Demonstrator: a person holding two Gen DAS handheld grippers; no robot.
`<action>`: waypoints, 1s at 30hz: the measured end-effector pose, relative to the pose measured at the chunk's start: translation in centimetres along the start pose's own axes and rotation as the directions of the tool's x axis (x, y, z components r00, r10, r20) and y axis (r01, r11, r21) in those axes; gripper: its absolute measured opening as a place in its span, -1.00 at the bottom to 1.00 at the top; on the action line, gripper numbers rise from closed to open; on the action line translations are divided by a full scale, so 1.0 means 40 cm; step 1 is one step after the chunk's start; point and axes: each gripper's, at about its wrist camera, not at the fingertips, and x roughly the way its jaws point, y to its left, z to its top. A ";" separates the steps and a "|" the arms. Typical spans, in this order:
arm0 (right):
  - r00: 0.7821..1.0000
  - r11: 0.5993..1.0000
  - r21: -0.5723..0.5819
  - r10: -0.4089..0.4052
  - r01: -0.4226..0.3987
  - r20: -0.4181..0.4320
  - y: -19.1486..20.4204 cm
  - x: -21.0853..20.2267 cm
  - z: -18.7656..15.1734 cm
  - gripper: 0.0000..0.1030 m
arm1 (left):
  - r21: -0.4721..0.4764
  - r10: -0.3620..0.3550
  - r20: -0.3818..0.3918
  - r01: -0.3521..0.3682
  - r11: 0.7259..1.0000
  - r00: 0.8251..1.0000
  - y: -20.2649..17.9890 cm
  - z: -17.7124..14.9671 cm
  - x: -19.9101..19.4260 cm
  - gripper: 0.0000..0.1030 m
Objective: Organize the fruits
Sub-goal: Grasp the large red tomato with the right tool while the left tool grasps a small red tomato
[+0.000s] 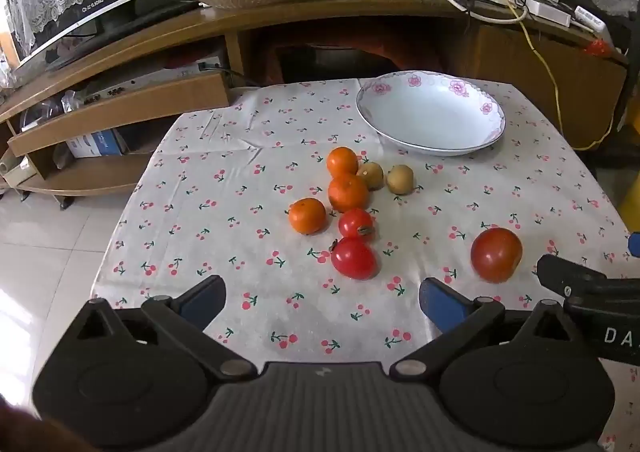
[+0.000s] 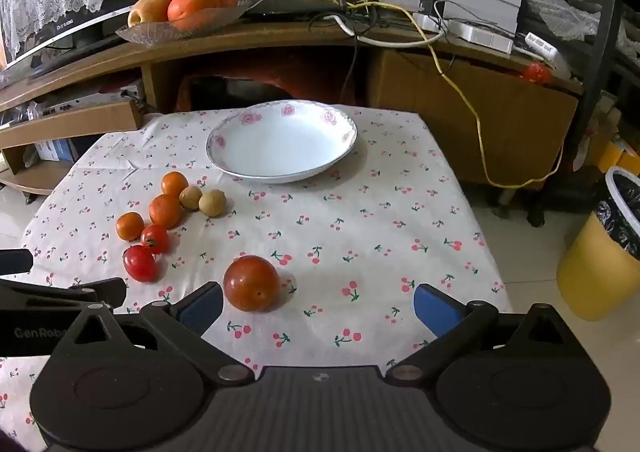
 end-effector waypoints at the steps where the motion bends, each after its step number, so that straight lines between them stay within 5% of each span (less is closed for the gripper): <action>1: 1.000 1.000 0.000 -0.002 0.002 0.002 -0.001 -0.001 0.003 0.92 | -0.004 -0.006 -0.001 0.006 1.000 1.000 -0.001 0.000 -0.001 1.00; 17: 0.997 0.999 -0.043 -0.004 0.000 -0.081 -0.002 0.068 -0.001 0.84 | 0.008 -0.013 -0.001 0.013 1.000 1.000 0.007 -0.008 0.030 1.00; 30: 0.994 0.988 -0.130 0.073 -0.084 -0.084 0.030 0.111 0.026 0.74 | 0.015 -0.041 -0.023 0.041 0.999 0.999 0.016 -0.015 0.065 1.00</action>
